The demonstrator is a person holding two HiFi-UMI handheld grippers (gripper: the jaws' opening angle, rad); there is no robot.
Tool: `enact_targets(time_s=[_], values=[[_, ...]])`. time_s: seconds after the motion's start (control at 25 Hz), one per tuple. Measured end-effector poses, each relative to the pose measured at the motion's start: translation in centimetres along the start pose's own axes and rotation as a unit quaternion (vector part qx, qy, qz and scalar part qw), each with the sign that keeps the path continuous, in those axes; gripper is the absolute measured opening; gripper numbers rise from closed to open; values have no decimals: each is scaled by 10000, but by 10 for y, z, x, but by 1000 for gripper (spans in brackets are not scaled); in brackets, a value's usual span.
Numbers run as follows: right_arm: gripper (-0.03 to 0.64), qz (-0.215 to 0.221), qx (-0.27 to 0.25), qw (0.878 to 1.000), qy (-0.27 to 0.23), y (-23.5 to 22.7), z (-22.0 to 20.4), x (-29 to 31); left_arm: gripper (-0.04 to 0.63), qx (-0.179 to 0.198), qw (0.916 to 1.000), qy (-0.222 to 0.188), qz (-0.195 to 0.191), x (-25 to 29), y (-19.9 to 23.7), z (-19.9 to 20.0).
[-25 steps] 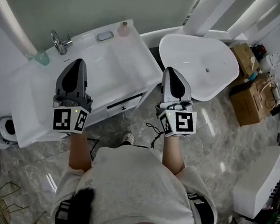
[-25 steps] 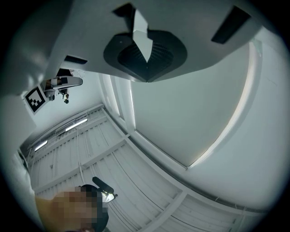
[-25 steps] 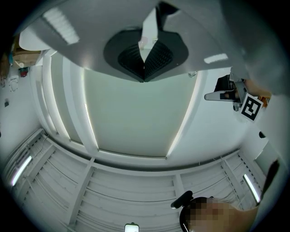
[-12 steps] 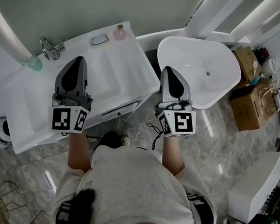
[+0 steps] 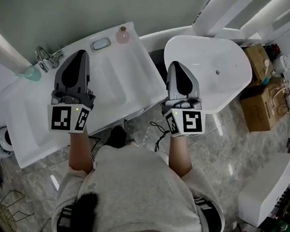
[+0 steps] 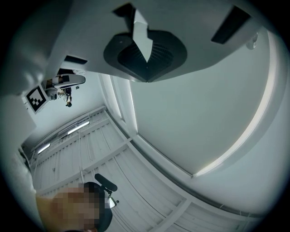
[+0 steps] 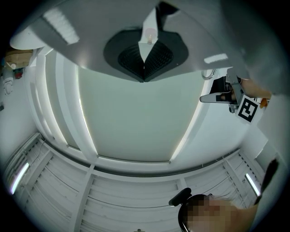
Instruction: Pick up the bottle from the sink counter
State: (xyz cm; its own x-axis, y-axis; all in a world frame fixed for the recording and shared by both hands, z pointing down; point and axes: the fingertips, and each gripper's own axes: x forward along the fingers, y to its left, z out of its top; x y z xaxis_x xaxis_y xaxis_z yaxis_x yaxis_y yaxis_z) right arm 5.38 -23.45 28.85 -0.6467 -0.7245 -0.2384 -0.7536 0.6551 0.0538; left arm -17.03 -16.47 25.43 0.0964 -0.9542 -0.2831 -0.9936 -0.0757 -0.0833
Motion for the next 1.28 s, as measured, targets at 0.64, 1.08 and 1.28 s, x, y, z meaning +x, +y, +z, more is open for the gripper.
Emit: enact_targets(time_s=[0.64,1.08,1.28], values=[[-1,273,-20,9996,87,8,-26,123,8,-31,9997,199,-129,62,64,-37],[0,576,507,9931,892,32,-131,192,8,-454,9961,682,-331,82,83,-105],[0,668,531,9893,1182,39,-177,216,8,-546,9944,808,-408,85,90,-128]])
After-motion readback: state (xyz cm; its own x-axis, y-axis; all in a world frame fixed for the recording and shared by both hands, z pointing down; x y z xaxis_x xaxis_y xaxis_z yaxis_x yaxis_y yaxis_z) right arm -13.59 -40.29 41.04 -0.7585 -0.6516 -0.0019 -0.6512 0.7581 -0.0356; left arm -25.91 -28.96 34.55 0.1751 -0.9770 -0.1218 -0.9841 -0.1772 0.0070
